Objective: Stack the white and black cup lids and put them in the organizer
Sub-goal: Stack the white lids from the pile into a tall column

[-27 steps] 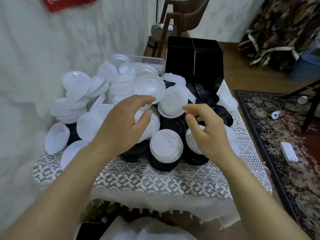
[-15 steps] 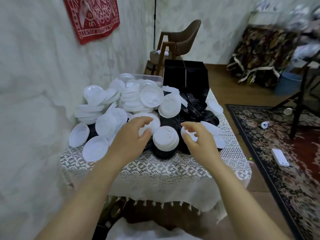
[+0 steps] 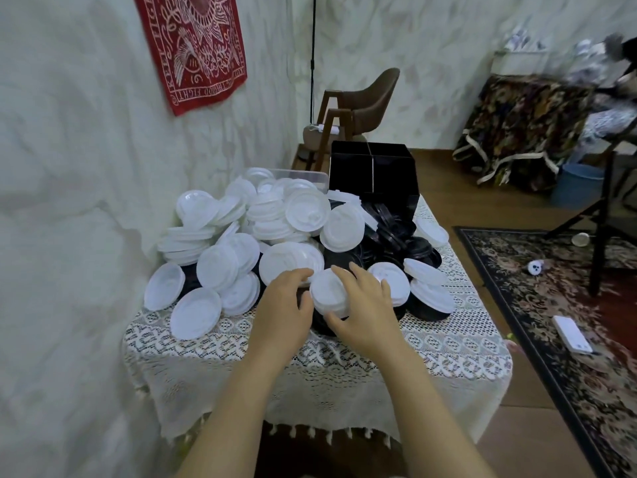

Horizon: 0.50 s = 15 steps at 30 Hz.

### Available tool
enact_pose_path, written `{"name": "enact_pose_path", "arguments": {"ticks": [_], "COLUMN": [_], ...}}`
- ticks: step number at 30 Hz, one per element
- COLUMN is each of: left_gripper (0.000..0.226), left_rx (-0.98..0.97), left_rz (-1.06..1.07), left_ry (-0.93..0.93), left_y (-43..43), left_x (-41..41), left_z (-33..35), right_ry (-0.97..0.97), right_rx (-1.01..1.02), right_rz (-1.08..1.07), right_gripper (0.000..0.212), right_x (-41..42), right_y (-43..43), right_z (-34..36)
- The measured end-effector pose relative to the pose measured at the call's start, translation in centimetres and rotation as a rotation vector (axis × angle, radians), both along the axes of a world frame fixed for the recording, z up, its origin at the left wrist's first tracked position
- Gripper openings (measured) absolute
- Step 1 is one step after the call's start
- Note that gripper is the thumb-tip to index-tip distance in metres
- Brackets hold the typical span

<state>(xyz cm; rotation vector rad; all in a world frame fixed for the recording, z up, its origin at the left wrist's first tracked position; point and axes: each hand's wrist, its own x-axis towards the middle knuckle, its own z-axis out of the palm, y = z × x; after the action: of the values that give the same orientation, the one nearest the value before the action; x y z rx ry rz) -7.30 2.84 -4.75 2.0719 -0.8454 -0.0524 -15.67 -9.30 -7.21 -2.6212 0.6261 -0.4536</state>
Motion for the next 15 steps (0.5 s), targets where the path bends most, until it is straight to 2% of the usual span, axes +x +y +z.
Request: {"name": "enact_pose_path", "arguments": {"ticks": [4,8,15], "left_gripper": [0.037,0.036,0.028], "left_rx": [-0.01,-0.067,-0.139], "left_rz": [0.002,0.019,0.023], "left_ry": [0.009,0.029,0.137], "left_y": [-0.1,-0.3,-0.2], "left_x": [-0.2,-0.3,-0.3], "left_z": [-0.9,-0.9,-1.4], "right_ry": [-0.017,-0.152,-0.363], "right_rx": [-0.024,-0.003,0.224], "right_rz": [-0.012,-0.023,-0.1], "right_gripper": [0.071,0.069,0.065], "right_x": [1.0,1.1,0.2], "right_y": [-0.4,-0.5,0.0], "right_z": [-0.6,-1.4,-0.9]}}
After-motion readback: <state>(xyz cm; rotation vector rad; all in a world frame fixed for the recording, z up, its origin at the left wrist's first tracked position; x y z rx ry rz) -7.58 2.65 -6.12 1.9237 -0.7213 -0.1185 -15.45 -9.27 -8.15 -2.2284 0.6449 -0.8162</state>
